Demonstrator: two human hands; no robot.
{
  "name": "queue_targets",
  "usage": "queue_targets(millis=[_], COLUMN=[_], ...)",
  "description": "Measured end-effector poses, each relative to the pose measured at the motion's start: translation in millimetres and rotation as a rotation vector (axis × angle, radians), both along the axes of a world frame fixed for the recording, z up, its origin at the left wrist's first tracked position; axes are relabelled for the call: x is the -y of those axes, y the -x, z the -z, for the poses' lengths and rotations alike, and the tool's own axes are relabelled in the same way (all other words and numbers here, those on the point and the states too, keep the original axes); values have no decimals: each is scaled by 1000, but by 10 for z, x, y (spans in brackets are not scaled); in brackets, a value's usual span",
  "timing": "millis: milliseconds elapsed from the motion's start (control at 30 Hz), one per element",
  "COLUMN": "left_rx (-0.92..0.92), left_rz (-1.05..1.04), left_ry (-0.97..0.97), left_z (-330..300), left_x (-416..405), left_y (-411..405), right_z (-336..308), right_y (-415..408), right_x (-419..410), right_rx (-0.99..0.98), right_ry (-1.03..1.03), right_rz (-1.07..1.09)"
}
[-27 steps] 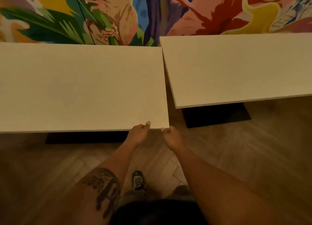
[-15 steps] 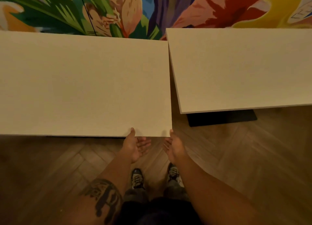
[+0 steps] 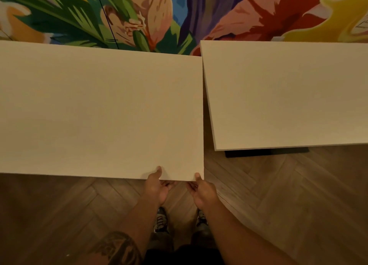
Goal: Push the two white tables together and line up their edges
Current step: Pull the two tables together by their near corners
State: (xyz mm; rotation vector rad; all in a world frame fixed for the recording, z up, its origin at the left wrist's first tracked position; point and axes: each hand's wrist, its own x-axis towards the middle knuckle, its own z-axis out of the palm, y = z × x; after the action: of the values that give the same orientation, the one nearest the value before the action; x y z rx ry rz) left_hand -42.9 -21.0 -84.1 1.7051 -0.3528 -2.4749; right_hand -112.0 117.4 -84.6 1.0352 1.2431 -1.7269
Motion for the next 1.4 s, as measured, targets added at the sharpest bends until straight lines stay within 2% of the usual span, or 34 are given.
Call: queue_targets(millis=[333, 1000, 1400], left_rx=[114, 120, 72], left_rz=[24, -13, -55], left_ry=[134, 138, 144], left_z=[154, 242, 175], left_x=[-40, -25, 50], left_y=[45, 464, 1142], right_z=[55, 176, 63], right_y=[27, 471, 1160], right_x=[55, 127, 299], right_rx=[3, -36, -67], right_ry=[-28, -34, -37], right_rz=[27, 65, 127])
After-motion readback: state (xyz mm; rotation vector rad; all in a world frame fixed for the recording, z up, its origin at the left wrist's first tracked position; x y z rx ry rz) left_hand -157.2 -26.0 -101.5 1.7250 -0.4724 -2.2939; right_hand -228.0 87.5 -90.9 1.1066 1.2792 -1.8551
